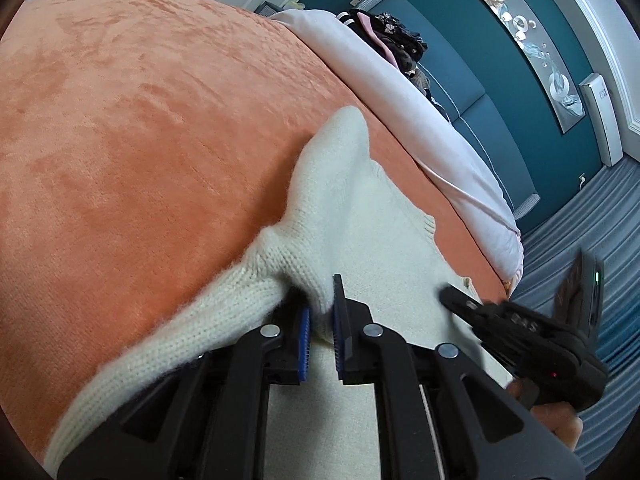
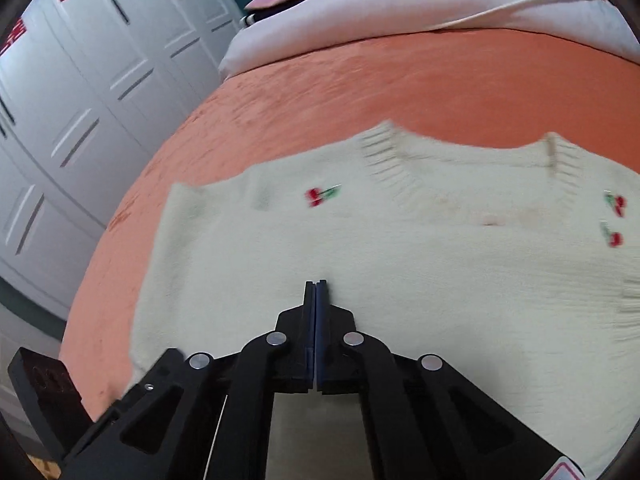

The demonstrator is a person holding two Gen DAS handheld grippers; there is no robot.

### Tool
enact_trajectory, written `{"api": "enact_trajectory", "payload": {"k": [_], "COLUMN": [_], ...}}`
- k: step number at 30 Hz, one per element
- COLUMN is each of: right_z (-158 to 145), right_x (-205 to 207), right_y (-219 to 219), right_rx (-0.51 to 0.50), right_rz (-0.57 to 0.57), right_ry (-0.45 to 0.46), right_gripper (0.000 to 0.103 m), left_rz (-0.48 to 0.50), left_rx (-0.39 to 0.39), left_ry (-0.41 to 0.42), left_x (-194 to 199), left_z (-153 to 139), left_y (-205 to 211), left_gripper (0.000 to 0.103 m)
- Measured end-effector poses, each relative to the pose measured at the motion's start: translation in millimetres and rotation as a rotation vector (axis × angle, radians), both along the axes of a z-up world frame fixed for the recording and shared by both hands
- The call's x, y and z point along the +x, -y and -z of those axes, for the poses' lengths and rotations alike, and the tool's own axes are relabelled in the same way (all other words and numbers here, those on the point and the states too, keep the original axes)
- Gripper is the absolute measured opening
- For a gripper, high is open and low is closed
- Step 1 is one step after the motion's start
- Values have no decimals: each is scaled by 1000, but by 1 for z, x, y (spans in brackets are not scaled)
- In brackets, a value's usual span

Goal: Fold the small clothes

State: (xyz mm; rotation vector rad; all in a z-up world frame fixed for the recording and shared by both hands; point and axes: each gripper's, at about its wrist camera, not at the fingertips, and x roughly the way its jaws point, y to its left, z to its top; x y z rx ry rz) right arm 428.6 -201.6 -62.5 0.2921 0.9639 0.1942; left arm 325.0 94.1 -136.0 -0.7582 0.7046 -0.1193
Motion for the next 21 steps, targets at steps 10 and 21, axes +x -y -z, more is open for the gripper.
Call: {"api": "enact_trajectory", "payload": {"k": [10, 21], "right_z": [-23, -70], "right_x": [-99, -76], "right_y": [174, 50], "right_rx": [14, 37], "right_rz": [331, 56], "right_ry": [57, 104], "right_gripper": [13, 19], "left_rz": [-1, -59], "left_rx": [29, -41], "left_ry": [13, 47], "left_x": [1, -21], "left_z": [-1, -22], "left_y": [6, -18], "left_gripper": [10, 22]}}
